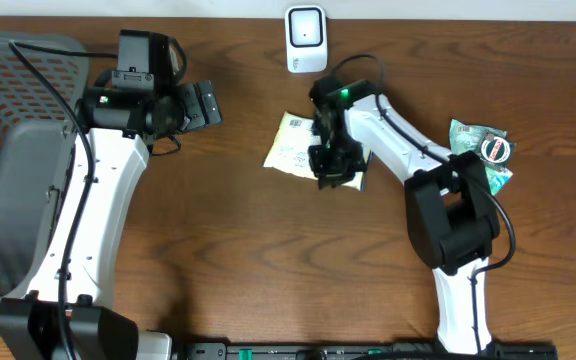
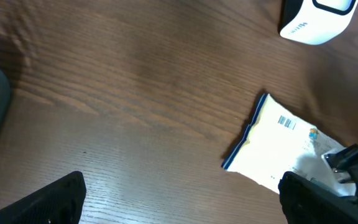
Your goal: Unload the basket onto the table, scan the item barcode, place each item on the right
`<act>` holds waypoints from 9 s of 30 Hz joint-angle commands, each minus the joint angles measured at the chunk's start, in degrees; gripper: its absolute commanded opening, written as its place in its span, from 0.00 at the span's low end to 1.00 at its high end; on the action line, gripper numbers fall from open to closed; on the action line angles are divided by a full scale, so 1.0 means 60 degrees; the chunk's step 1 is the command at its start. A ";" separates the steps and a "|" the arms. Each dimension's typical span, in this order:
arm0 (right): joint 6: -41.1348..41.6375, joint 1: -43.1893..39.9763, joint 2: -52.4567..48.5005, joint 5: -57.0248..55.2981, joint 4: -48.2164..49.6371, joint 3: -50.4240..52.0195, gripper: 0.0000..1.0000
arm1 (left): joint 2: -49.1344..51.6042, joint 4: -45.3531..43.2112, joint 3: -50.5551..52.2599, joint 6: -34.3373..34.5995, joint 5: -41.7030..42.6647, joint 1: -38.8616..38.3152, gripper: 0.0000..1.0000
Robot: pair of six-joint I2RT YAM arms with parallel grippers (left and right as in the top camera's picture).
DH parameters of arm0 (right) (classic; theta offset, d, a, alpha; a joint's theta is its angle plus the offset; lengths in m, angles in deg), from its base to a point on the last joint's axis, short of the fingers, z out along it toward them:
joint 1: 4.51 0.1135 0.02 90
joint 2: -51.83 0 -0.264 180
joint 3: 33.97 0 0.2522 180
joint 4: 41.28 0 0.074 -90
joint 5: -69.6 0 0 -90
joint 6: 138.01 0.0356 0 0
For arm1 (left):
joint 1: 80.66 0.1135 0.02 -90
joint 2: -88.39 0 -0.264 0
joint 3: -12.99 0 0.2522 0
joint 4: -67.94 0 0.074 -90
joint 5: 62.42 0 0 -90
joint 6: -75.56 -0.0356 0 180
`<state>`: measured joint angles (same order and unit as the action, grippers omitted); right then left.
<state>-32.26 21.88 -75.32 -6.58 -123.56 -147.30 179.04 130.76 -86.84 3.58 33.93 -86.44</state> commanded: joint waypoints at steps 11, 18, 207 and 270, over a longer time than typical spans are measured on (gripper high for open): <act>-0.2361 -0.1322 0.0321 0.0219 -0.0393 -0.0135 0.24 | 0.0062 0.0372 -0.0069 -0.0018 0.0546 -0.0004 0.98; -0.1752 -0.1421 0.1916 0.0324 0.0718 -0.0273 0.25 | 0.0087 0.0189 -0.0069 0.0470 0.0943 -0.0022 0.77; -1.4575 0.0335 0.0302 -0.7457 1.2593 -0.0255 0.01 | 0.2324 -0.0532 0.0076 0.1461 0.0321 0.0328 0.98; -1.0112 0.0503 0.4375 -0.4295 0.7479 -0.0251 0.01 | 0.2324 -0.0532 0.0076 0.1461 0.0321 0.0328 0.98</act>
<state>-111.54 26.71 -59.89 -48.28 -72.45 -147.91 192.64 127.35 -86.46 12.69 36.37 -84.60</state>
